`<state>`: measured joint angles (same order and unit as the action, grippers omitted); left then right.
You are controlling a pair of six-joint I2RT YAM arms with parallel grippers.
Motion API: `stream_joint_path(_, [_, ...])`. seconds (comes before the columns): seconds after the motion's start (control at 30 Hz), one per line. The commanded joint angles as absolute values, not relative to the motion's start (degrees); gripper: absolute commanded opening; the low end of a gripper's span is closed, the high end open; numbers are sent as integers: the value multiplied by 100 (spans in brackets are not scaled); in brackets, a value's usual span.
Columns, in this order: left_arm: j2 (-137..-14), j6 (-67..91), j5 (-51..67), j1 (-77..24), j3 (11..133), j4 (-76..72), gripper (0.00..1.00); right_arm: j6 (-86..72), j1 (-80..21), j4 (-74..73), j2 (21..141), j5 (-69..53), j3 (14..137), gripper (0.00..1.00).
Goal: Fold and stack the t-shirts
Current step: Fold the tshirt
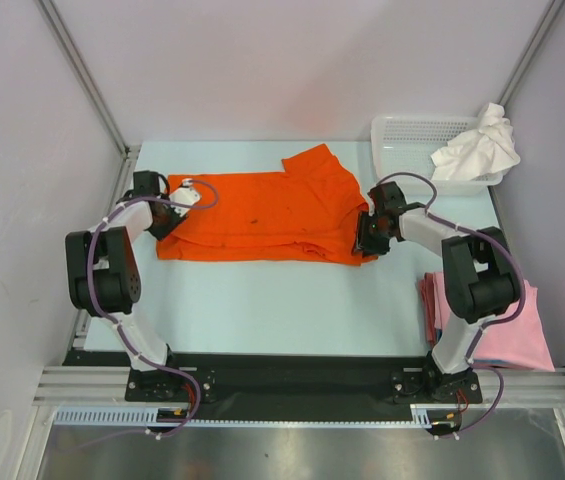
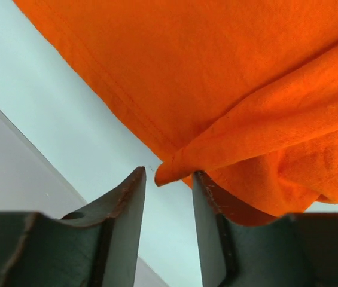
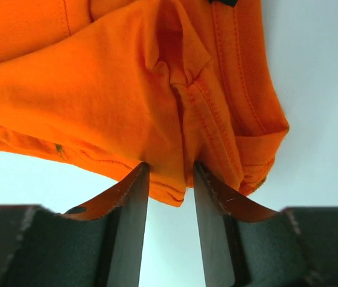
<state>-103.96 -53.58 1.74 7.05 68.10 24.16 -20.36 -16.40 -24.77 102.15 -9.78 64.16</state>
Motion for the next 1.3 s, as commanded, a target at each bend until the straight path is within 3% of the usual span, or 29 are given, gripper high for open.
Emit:
stream_joint_path(0.0, [-10292,-5414,509,721,6803,2312,41,-2188,-1635,-2470,10274,-1151,6434,40])
stream_joint_path(0.03, [-10275,-5405,536,712,6759,2303,34,-2188,-1643,-2470,10274,-1160,6416,38])
stream_joint_path(0.1, [-10248,-5362,562,721,6724,2320,24,-2215,-1635,-2470,10239,-1213,6381,22])
stream_joint_path(0.13, [-10248,-5353,571,721,6732,2338,9,-2232,-1643,-2478,10204,-1213,6381,16])
stream_joint_path(0.17, [-10239,-5335,563,721,6732,2373,3,-2241,-1626,-2496,10169,-1169,6381,6])
stream_joint_path(0.23, [-10187,-5282,545,729,6706,2364,1,-2259,-1608,-2566,10012,-1116,6407,0])
stream_joint_path(0.8, [-10186,-4711,132,773,6952,2180,0,-1838,-1582,-3269,9887,-844,7321,0])
stream_joint_path(1.07, [-10239,-4614,193,773,6944,2145,0,-1898,-1389,-3086,10081,-1177,7137,25])
stream_joint_path(1.27, [-10239,-4632,167,773,6847,2048,0,-2258,-1397,-2568,9993,-1661,6557,27])
